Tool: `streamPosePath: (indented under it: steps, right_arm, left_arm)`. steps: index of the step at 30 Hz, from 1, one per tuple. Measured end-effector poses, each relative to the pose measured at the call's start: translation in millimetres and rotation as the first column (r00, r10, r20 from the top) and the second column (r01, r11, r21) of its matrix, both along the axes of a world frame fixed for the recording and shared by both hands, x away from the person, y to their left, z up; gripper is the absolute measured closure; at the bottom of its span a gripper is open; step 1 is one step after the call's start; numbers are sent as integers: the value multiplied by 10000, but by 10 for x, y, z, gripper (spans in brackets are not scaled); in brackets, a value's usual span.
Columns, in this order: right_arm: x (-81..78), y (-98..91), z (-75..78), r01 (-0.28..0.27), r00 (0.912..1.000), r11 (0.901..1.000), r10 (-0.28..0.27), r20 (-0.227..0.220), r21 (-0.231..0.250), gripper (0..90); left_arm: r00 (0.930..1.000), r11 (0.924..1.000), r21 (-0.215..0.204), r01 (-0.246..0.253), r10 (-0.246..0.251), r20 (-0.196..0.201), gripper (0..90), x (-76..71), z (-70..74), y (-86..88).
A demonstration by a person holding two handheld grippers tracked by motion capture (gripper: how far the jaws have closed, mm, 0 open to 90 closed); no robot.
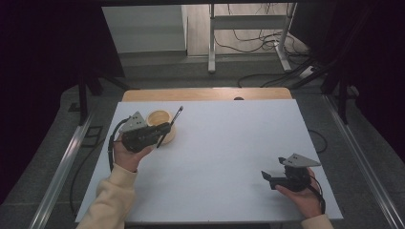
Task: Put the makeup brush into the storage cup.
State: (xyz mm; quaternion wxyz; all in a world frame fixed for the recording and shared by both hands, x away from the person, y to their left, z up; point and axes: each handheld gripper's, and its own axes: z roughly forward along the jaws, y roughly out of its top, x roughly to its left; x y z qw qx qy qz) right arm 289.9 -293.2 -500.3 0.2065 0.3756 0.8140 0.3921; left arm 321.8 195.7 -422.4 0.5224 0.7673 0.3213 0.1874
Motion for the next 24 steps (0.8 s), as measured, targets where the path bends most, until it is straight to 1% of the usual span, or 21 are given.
streamPosePath:
  steps: [14, 18, 24]
  right_arm:
    - [-1, -6, 0, 41, 10000, 10000, -41, -15, -2, 147]
    - [-1, -4, 5, 67, 10000, 10000, -67, 18, 10, 147]
    - [6, -10, 3, 73, 10000, 10000, -73, 23, 33, 147]
  left_arm:
    - [9991, 9987, -322, -402, 406, 128, 837, 51, -1, 50]
    - [9988, 9984, -300, -476, 480, 129, 837, 90, 1, 61]
    - [9977, 9959, -611, -665, 671, 82, 837, 191, -23, 89]
